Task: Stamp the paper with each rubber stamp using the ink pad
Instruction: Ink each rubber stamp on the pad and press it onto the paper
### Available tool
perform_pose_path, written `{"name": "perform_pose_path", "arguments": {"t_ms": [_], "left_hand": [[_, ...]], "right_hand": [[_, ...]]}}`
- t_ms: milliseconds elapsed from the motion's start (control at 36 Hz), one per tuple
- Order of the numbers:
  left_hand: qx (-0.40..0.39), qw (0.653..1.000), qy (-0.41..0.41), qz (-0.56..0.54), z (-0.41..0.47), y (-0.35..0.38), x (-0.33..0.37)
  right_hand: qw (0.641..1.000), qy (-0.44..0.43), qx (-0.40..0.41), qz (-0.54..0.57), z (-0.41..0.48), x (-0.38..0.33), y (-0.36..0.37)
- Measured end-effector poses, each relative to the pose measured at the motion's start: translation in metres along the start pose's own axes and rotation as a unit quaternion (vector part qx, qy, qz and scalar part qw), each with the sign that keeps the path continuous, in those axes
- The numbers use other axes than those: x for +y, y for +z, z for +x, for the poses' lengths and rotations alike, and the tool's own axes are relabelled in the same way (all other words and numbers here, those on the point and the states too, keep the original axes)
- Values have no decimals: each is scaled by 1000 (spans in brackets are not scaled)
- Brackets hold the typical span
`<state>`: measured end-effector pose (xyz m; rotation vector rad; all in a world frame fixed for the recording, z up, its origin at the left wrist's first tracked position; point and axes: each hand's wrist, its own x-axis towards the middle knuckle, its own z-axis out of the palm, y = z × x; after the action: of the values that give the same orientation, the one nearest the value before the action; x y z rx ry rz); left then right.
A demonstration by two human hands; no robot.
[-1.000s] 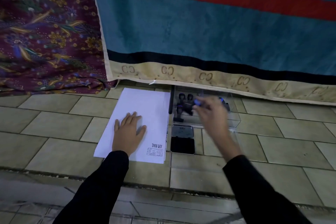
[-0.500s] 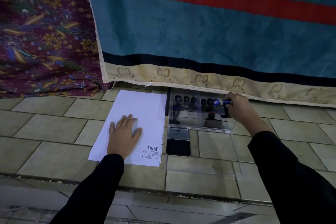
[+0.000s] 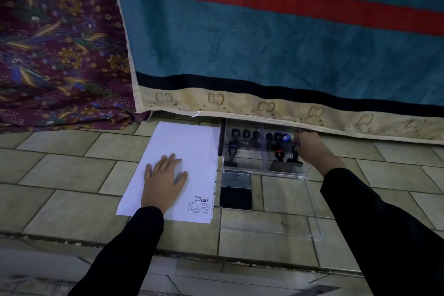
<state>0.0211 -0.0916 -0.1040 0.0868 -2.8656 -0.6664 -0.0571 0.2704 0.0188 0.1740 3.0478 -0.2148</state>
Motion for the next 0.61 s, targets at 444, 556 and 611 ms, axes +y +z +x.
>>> {"name": "perform_pose_path", "arguments": {"t_ms": [444, 556, 611], "left_hand": [[2, 1000, 0, -8, -1, -2, 2], [0, 1000, -2, -17, -2, -2, 2], [0, 1000, -2, -31, -1, -2, 0]], "right_hand": [[998, 38, -1, 53, -5, -15, 12], [992, -42, 72, 94, -12, -40, 13], [981, -105, 60, 148, -13, -61, 18]]}}
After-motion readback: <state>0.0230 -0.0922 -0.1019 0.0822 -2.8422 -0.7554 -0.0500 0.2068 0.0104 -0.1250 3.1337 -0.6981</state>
